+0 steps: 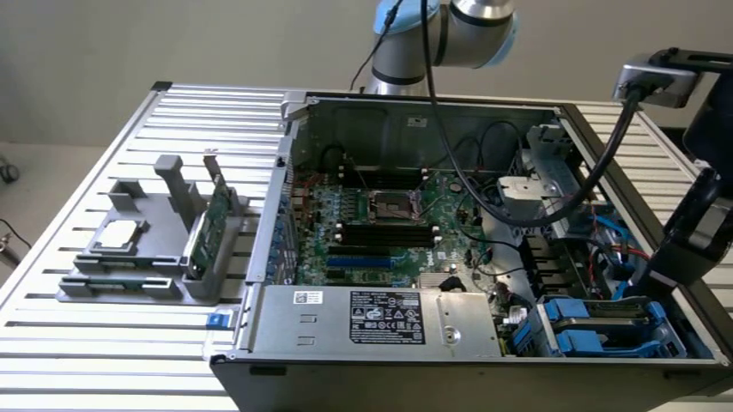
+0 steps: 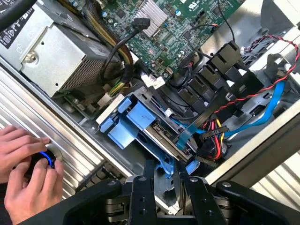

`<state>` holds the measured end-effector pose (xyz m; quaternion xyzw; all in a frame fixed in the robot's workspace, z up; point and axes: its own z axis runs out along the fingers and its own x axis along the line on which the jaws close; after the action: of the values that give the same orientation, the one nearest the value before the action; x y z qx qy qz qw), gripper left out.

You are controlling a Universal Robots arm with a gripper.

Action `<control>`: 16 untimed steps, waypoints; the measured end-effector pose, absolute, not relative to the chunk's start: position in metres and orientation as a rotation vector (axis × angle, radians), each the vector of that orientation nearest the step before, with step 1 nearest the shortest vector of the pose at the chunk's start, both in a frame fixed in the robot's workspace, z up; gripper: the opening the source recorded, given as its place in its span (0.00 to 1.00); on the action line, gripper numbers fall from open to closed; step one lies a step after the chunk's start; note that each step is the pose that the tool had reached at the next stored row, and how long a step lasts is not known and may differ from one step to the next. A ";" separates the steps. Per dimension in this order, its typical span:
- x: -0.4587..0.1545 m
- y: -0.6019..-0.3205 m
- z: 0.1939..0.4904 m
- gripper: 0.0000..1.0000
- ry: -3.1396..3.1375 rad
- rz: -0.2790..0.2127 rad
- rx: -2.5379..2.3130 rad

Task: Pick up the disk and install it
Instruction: 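Insert the disk into the insertion slot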

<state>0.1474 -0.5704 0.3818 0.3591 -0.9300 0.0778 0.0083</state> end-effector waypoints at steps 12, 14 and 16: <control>0.147 -0.570 0.382 0.31 -2.987 0.240 0.946; 0.147 -0.570 0.382 0.31 -3.000 0.238 0.917; 0.147 -0.570 0.382 0.31 -3.012 0.235 0.886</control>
<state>0.1473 -0.5705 0.3819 0.2815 -0.9566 0.0747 -0.0036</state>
